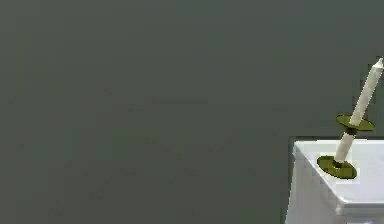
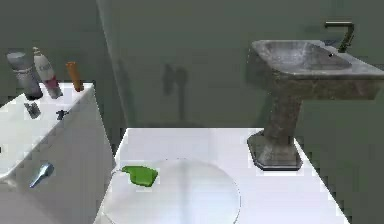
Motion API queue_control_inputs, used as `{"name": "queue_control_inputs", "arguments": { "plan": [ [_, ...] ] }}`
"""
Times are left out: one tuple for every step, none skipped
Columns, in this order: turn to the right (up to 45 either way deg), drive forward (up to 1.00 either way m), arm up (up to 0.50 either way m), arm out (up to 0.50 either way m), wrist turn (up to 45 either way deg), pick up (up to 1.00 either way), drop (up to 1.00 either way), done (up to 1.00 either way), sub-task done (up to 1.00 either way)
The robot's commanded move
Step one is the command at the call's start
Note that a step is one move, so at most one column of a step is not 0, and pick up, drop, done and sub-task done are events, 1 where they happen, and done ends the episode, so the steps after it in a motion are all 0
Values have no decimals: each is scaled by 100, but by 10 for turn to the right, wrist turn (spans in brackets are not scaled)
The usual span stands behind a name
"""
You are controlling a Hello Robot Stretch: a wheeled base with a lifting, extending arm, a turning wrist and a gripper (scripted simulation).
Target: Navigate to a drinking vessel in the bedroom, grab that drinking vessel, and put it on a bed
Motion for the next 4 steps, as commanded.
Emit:
{"name": "queue_control_inputs", "arguments": {
  "plan": [
    [-450,0,0,0,0,0,0,0,0],
    [-450,0,0,0,0,0,0,0,0],
    [-120,0,0,0,0,0,0,0,0],
    [0,15,0,0,0,0,0,0,0]
  ]
}}
